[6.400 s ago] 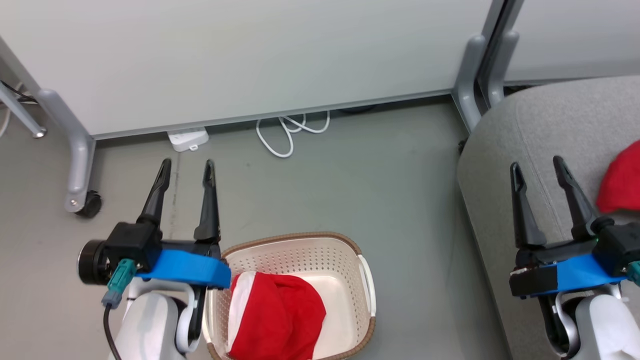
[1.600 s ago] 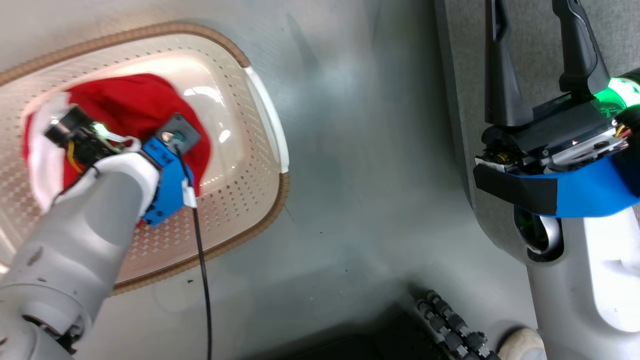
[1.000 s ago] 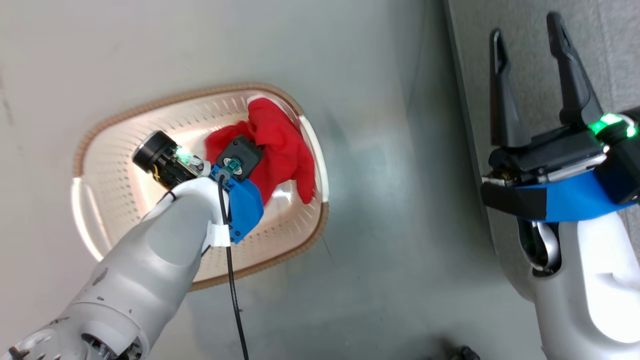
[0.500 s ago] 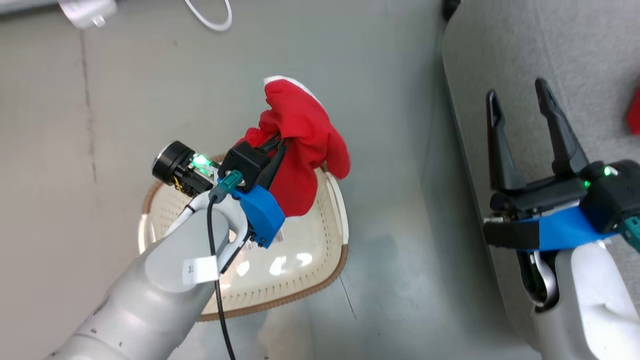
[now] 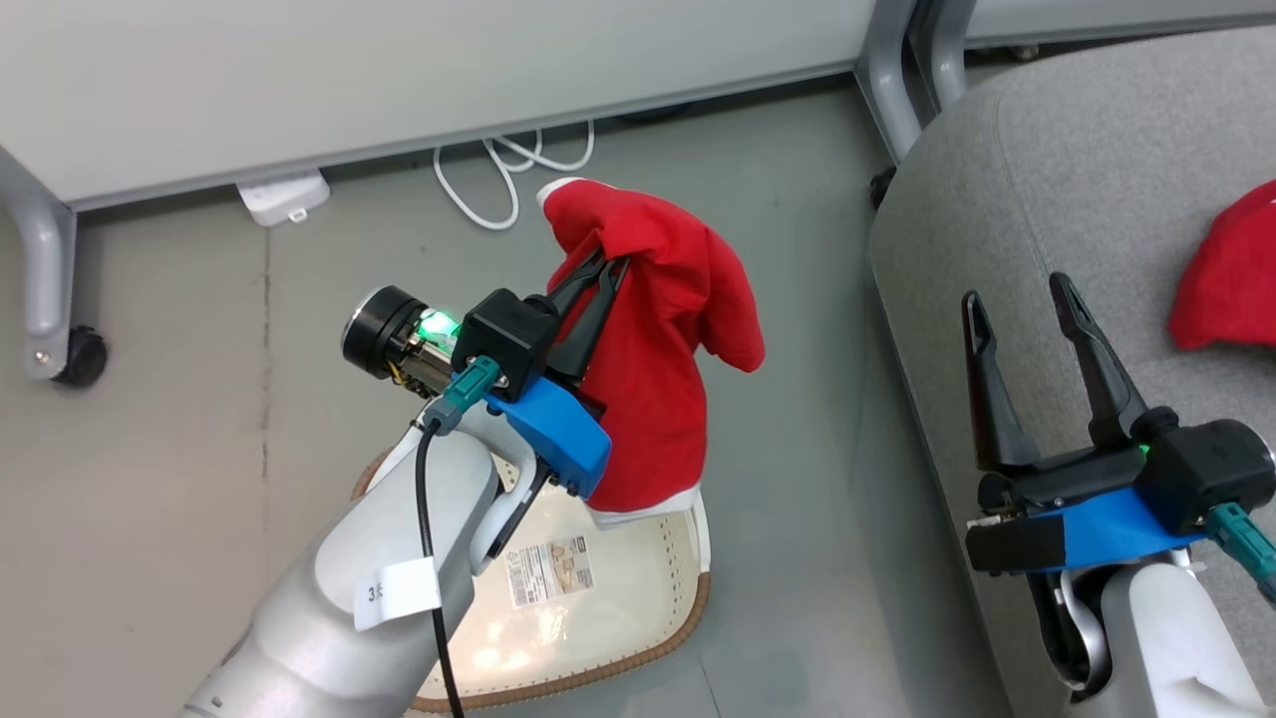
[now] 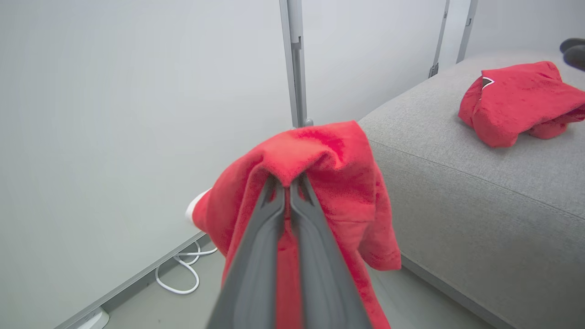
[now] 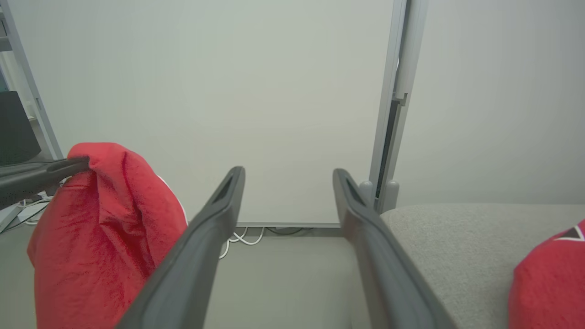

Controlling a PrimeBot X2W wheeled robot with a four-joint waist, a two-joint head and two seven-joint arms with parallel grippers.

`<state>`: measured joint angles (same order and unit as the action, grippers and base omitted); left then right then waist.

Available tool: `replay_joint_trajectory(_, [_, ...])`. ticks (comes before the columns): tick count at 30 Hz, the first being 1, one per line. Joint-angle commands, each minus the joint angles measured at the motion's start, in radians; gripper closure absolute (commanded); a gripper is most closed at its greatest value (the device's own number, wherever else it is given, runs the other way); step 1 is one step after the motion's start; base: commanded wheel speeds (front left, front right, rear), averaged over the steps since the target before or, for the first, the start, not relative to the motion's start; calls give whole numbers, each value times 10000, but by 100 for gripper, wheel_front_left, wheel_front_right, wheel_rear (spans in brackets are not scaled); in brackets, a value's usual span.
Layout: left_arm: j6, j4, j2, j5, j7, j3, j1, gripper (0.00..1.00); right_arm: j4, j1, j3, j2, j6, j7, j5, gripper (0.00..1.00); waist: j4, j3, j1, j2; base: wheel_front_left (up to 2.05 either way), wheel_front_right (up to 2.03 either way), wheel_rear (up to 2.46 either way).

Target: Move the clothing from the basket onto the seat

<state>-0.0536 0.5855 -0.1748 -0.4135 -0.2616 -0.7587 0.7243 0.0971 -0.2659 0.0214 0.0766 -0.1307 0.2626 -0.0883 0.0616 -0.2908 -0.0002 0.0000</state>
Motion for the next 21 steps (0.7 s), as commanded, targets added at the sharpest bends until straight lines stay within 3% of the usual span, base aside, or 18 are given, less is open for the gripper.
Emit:
replay_joint_trajectory(1, [-45, -121, 67, 77, -48, 138, -92, 100, 43, 212, -12, 53, -1, 34, -4, 0, -103, 357, 2, 0, 0, 0, 0])
replay_joint_trajectory(21, [-360, -519, 664, 512, -49, 617, -247, 100, 232, 1128, 35, 63, -1, 34, -139, 0, -429, 1725, 2, 0, 0, 0, 0])
